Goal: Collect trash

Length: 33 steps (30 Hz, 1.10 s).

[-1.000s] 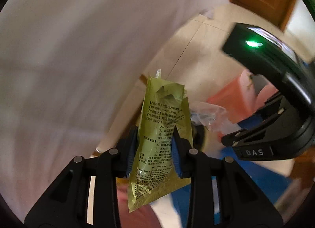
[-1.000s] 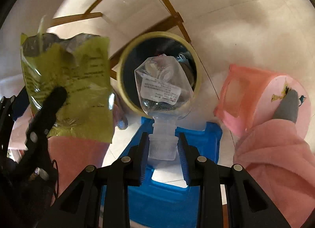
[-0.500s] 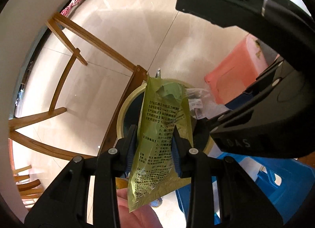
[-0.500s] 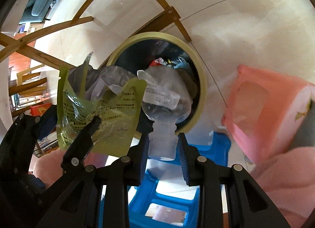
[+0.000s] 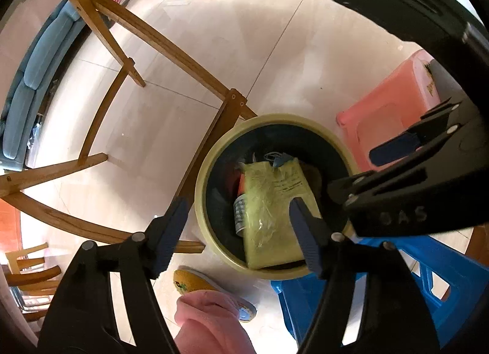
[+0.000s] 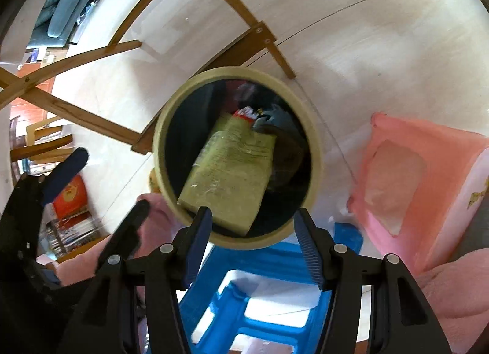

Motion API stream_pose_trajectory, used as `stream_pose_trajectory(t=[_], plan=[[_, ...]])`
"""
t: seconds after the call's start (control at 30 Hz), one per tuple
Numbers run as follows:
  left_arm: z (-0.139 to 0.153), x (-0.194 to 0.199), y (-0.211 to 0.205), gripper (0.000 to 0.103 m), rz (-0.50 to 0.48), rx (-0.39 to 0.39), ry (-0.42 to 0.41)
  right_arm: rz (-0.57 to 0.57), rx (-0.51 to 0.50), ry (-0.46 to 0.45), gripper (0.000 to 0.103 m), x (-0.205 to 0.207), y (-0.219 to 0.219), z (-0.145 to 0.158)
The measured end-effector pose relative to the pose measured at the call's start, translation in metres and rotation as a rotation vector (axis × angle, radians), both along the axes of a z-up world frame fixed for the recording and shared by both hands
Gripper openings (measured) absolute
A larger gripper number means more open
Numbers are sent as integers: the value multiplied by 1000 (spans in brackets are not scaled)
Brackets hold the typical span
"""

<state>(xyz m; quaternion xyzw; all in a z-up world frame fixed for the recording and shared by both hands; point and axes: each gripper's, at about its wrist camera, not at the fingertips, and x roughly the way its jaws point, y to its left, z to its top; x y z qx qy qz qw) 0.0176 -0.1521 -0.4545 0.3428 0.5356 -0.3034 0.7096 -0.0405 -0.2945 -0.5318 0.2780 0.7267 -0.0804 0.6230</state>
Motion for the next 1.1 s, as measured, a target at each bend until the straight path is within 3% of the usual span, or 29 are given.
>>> stream_pose_trajectory(t=[0.23, 0.6, 0.83, 1.1], plan=[[8, -6, -3, 66, 17, -15, 27, 46, -65, 8, 57, -10, 2, -2], [43, -21, -2, 66, 39, -65, 51, 71, -131, -20, 57, -13, -5, 31], [88, -41, 6, 66, 62, -120, 69, 174, -167, -51, 57, -14, 9, 80], [179, -60, 31, 66, 98, -221, -1, 230, -151, -106, 57, -26, 24, 156]])
